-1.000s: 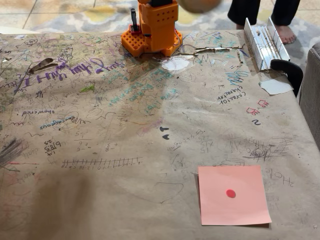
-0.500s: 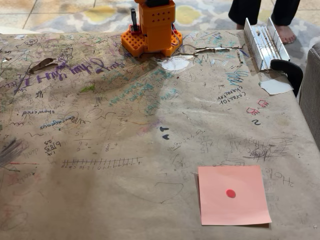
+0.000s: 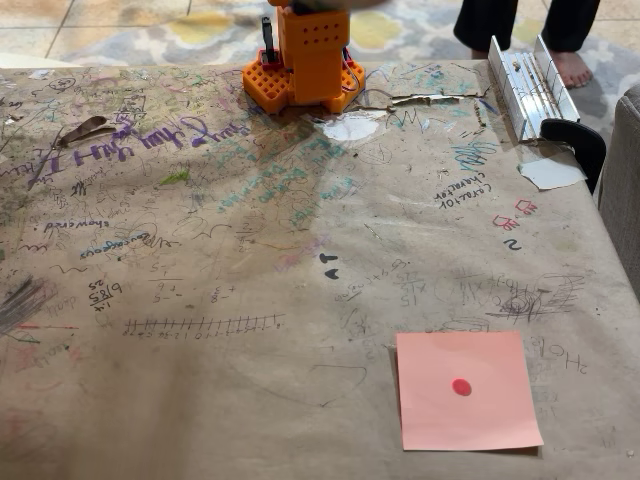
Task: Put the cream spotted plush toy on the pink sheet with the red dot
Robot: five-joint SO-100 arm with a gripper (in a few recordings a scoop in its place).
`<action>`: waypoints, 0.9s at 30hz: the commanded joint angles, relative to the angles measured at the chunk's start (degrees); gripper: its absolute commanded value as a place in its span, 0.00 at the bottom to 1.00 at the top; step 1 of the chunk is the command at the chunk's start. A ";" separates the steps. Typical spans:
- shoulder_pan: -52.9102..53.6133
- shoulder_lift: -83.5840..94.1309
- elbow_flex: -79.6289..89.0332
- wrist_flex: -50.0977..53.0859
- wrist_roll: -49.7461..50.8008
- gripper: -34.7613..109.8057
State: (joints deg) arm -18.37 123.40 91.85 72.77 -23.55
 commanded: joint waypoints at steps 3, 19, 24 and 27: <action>-3.25 -26.63 -12.66 -0.26 -9.14 0.40; -4.48 -20.92 12.74 -12.13 -11.87 0.36; -2.11 -2.64 38.94 -36.47 -4.48 0.24; -1.32 15.21 54.58 -45.97 -1.32 0.24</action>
State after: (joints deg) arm -19.95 120.94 130.43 39.20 -27.60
